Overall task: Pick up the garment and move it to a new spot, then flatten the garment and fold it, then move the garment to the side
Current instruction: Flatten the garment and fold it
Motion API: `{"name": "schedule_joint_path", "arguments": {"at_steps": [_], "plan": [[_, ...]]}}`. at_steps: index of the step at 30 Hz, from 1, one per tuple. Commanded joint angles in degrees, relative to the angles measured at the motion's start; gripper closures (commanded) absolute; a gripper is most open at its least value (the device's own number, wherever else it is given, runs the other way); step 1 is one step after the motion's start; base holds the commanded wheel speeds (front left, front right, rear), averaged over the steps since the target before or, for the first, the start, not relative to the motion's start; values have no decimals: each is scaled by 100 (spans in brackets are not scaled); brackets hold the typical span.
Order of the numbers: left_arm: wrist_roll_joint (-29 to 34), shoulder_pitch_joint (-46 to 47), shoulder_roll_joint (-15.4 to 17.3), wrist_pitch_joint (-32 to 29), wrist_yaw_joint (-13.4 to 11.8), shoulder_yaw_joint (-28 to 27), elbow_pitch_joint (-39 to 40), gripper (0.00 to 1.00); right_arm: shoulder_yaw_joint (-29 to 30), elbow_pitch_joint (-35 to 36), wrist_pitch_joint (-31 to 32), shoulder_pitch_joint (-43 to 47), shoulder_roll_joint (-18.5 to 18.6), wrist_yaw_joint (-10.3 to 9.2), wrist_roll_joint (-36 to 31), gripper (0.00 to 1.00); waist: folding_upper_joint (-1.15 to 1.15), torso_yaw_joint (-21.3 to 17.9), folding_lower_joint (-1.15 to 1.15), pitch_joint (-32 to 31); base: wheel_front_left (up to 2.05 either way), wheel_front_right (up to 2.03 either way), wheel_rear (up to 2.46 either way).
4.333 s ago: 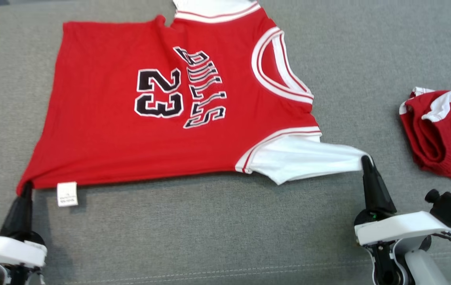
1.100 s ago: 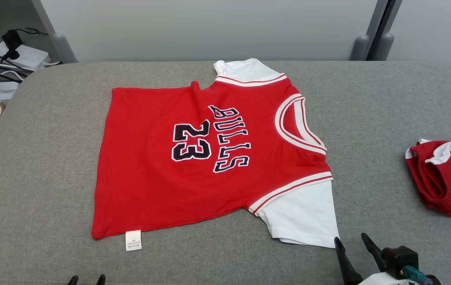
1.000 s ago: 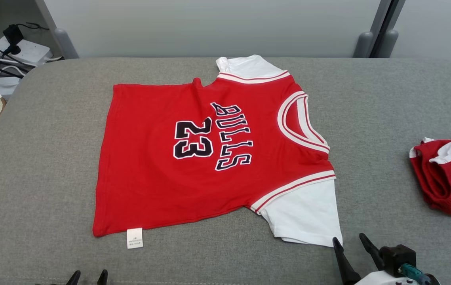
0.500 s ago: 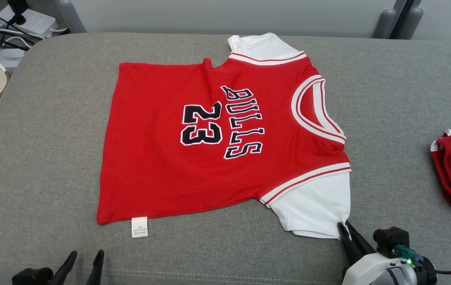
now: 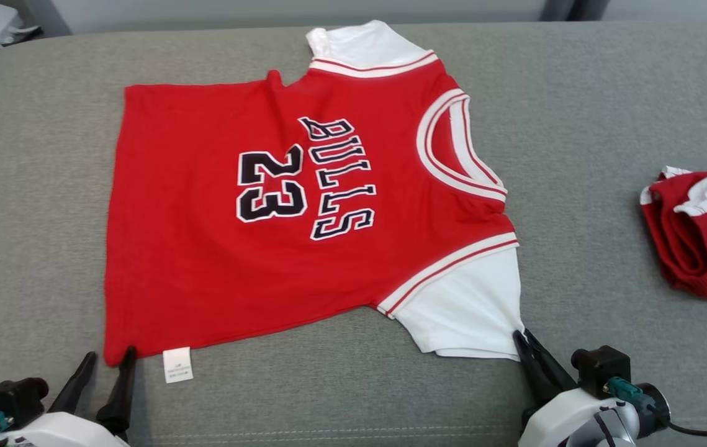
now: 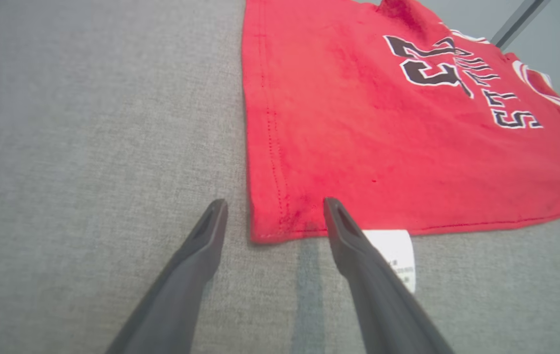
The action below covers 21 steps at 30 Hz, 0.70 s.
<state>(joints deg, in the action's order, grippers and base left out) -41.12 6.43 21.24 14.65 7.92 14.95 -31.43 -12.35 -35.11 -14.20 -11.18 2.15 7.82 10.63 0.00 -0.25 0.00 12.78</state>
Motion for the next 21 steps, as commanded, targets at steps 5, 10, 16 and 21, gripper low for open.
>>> {"name": "schedule_joint_path", "arguments": {"at_steps": [5,10,16,21], "plan": [[-760,364,414,35,-43,31,-324,0,-395,394,-45,109,73,-33,114,100,0,-366,0,249,0,0,0],[-1092,395,516,35,-43,328,-253,100,-468,601,-56,137,73,-33,122,100,0,-417,0,293,0,0,0],[-1197,262,602,35,-43,572,-103,100,-488,668,-54,238,73,-33,155,100,0,-372,0,107,0,0,0],[-1100,183,550,35,-43,478,-278,100,-555,656,24,332,73,-33,209,100,0,-334,0,-152,0,0,0]]}}
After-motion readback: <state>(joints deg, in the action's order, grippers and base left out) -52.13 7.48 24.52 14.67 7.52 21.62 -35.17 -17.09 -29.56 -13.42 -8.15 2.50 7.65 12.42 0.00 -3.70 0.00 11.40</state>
